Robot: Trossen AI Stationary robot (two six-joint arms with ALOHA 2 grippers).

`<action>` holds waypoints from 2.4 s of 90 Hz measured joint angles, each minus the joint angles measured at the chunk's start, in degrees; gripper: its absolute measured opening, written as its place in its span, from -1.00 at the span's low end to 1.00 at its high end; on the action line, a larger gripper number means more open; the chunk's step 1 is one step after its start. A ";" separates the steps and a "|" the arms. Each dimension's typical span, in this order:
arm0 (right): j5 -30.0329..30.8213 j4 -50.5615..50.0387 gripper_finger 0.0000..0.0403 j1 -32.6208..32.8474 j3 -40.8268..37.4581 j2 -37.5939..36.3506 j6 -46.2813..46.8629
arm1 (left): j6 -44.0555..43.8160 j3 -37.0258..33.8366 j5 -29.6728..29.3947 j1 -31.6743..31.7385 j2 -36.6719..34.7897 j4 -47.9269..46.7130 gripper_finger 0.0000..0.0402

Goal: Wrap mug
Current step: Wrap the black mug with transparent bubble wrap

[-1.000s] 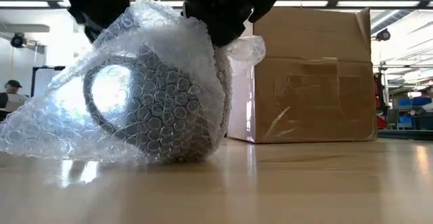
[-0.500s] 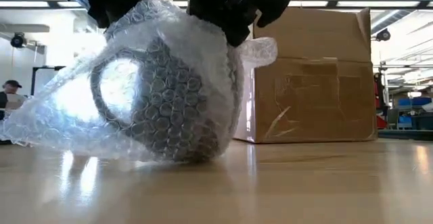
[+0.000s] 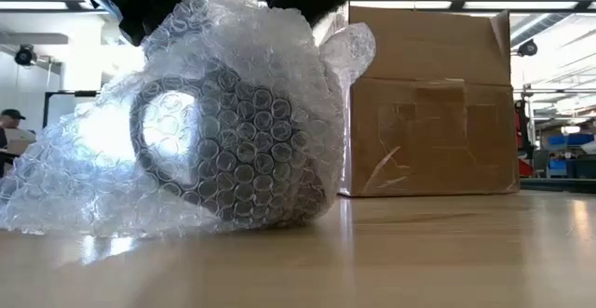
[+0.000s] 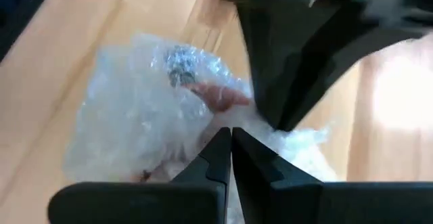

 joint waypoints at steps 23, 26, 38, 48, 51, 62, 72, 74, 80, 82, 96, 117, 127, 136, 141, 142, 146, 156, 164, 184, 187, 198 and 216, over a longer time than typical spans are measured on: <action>0.18 0.92 -1.00 -1.34 0.50 5.50 0.05 | 0.96 0.00 0.15 -0.04 -0.78 -1.49 -0.89; -0.09 1.12 -1.00 -1.31 0.54 6.32 0.28 | 0.95 0.16 0.67 -0.08 -1.24 -1.90 -0.89; -1.32 0.99 -1.00 -1.22 0.41 7.20 1.58 | 0.96 1.16 1.62 -0.15 -2.45 -3.29 -0.89; -1.49 0.37 -1.00 -1.13 -0.03 7.18 1.88 | 0.77 2.23 0.96 -0.15 -3.39 0.16 -0.89; -1.62 0.03 -1.00 -1.22 -0.07 7.06 1.94 | 0.82 2.08 0.24 -0.19 -3.16 0.12 -0.89; -1.93 0.67 -1.00 -1.09 -0.06 6.83 1.98 | 0.93 1.77 1.50 -0.04 -1.97 1.59 -0.89; -2.59 1.44 -1.00 -0.95 -0.04 7.59 1.55 | 1.37 1.96 1.89 -0.20 -1.41 3.67 -0.89; -2.60 1.39 -1.00 -0.94 -0.04 7.61 1.56 | 1.39 1.91 1.98 -0.22 -1.10 3.70 -0.89; -2.73 1.09 -1.00 -0.98 -0.05 7.30 1.86 | 1.36 1.84 2.03 -0.15 -0.21 3.83 -0.89; -2.73 0.96 -1.00 -0.97 -0.07 7.13 2.00 | 1.36 1.84 2.03 -0.15 -0.03 3.95 -0.89; -2.77 -2.20 -1.00 -0.85 0.55 5.06 2.00 | 1.39 1.82 3.22 -0.17 1.93 5.13 -0.89; -1.89 -11.16 -1.00 -0.90 4.22 1.88 1.48 | 1.53 1.79 4.94 0.28 2.25 5.43 -0.89; -1.00 -19.45 -1.00 -0.63 6.65 -0.33 1.80 | 1.57 1.79 4.94 0.28 2.25 5.47 -0.89; 0.70 -27.11 -1.00 -0.57 6.96 -2.95 3.62 | 1.73 1.79 4.94 0.28 2.25 5.38 -0.89; 4.42 -31.56 -1.00 -0.57 6.25 -4.50 6.51 | 1.73 1.79 4.94 0.28 2.25 5.39 -0.89; 5.21 -32.40 -1.00 -0.57 5.94 -4.76 6.99 | 1.73 1.79 4.95 0.28 2.25 5.38 -0.89; 7.97 -35.02 -1.00 -0.61 4.37 -5.73 8.83 | 1.70 1.79 4.94 0.28 2.25 5.26 -0.89; 8.36 -32.39 -1.00 -0.68 -1.83 -7.29 12.12 | 1.44 1.79 4.96 0.28 2.25 5.31 -0.89; 6.34 -27.27 -1.00 0.04 -6.35 -7.38 12.16 | 1.36 1.79 4.96 0.28 2.25 5.41 -0.89; 6.12 -3.80 -1.00 1.74 -9.79 -7.44 7.72 | 1.47 1.77 4.94 0.51 2.25 5.74 -0.89; 5.99 -1.22 -1.00 1.98 -9.79 -7.29 7.64 | 1.53 1.77 4.92 0.60 2.25 5.81 -0.89; 1.33 5.20 -1.00 2.38 -9.92 -6.17 7.42 | 1.77 1.77 4.90 0.67 2.25 5.88 -0.89; 0.50 6.35 -1.00 2.37 -10.05 -1.01 7.93 | 1.75 1.75 4.92 0.66 2.25 5.63 -0.89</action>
